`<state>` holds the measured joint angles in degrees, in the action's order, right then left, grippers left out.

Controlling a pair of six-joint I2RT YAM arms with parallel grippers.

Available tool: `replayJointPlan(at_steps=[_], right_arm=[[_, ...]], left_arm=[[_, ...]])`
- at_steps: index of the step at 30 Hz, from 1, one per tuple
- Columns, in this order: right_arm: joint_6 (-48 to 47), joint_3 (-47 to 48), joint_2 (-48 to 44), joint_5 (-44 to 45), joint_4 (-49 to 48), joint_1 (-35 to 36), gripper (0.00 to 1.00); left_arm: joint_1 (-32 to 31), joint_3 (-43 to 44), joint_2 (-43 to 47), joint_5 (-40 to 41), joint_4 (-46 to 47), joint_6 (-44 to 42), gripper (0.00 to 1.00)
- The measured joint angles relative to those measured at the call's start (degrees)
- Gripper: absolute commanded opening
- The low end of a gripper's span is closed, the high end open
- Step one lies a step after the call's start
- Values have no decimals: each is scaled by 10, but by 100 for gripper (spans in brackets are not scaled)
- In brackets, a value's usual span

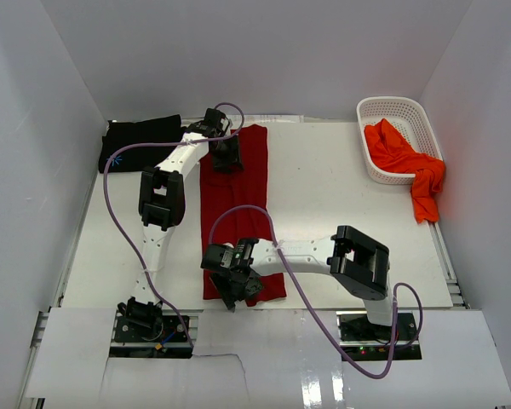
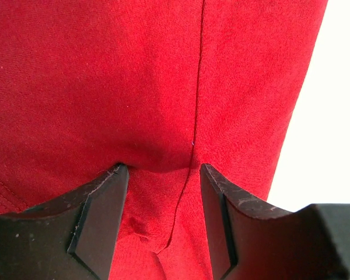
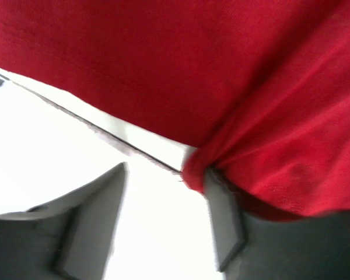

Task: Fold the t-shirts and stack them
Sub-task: Grab the bottom of the folded rectangular tshirt with both arms

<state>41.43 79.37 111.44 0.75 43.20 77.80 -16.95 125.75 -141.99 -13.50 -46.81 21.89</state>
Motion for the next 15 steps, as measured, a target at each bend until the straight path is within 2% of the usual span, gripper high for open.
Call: replayJointPlan(at_steps=[2,8,15], right_arm=[[-2,0,0,-6,0,0,75],[-3,0,-33,-9,5,-15,75],[-16,-14,-164,8,4,-119,73]], left_arm=[[0,0,0,0,0,0,64],[0,0,0,-1,-1,0,64],[0,-7,8,0,-2,4,65]])
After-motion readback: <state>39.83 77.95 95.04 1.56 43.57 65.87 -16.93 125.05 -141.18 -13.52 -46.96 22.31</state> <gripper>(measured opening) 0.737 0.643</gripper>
